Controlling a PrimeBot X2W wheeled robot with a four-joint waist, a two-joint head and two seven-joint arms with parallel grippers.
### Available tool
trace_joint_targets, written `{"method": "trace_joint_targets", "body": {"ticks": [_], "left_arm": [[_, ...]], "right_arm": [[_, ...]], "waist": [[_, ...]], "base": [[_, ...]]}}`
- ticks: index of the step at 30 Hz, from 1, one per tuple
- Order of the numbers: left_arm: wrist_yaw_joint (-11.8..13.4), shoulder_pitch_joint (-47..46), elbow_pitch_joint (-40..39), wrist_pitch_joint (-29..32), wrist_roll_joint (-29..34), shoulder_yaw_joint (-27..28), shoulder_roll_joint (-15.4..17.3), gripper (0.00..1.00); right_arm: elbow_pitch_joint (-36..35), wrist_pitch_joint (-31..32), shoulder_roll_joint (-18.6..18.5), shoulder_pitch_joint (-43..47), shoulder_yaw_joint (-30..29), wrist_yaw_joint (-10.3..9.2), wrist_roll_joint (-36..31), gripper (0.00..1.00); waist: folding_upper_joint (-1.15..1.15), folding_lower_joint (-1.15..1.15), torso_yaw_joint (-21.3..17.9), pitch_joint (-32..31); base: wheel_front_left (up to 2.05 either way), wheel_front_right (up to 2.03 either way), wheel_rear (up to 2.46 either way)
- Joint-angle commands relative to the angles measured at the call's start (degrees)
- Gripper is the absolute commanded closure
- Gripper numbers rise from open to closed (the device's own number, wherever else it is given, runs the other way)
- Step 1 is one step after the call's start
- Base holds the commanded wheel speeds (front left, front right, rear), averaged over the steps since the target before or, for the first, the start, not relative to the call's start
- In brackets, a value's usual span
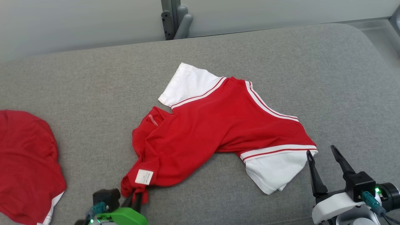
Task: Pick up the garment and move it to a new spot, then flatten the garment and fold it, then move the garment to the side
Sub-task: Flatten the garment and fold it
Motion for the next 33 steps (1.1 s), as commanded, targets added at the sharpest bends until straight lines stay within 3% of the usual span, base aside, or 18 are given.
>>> {"method": "trace_joint_targets", "body": {"ticks": [1,6,9,13,17,20,24,33], "left_arm": [[0.06,-1.79,-0.86,-0.09,0.46,0.36,1.02,1.00],[-1.21,-8.85,-7.14,4.86,1.95,2.30,7.55,1.00],[-3.49,-16.19,-9.59,10.31,2.87,2.30,11.20,1.00],[-6.25,-29.08,-9.50,17.99,4.80,2.93,16.22,1.00],[-8.83,-43.22,-6.15,24.03,7.00,3.10,18.81,1.00],[-10.50,-53.14,-2.80,26.97,8.72,2.23,18.98,1.00],[-12.19,-64.65,2.04,28.25,11.38,-0.27,16.83,1.00],[-13.93,-81.08,9.77,22.12,14.85,-6.63,9.34,1.00]], "right_arm": [[0.03,-0.19,-0.02,-0.76,-0.10,-0.08,0.01,0.00],[0.25,-0.19,0.28,-1.73,0.35,-0.08,-0.16,0.00],[0.25,-0.19,0.47,-3.07,1.11,-0.08,-0.08,0.00],[0.03,-0.19,0.92,-5.86,2.74,-0.08,0.45,0.00],[-0.43,-0.19,1.65,-8.61,3.60,-0.08,1.16,0.00],[-0.32,-0.19,1.93,-9.92,3.37,-0.08,1.74,0.00],[0.11,-0.19,2.20,-10.19,2.50,-0.08,3.50,0.00],[1.03,-0.19,2.21,-9.53,1.81,-0.08,5.62,0.00]], "waist": [[0.00,0.00,-0.14,0.04],[0.00,0.00,-1.07,0.12],[0.00,0.00,-2.11,0.60],[0.00,0.00,-4.89,2.72],[0.00,0.00,-8.11,5.94],[0.00,0.00,-10.39,8.01],[0.00,0.00,-12.32,9.60],[0.00,0.00,-13.64,8.70]], "base": [[0.00,0.00,0.00],[0.00,0.00,0.00],[0.00,0.00,0.00],[0.00,0.00,0.00],[0.00,0.00,0.00],[0.00,0.00,0.00],[0.00,0.00,0.00],[0.00,0.00,0.00]]}}
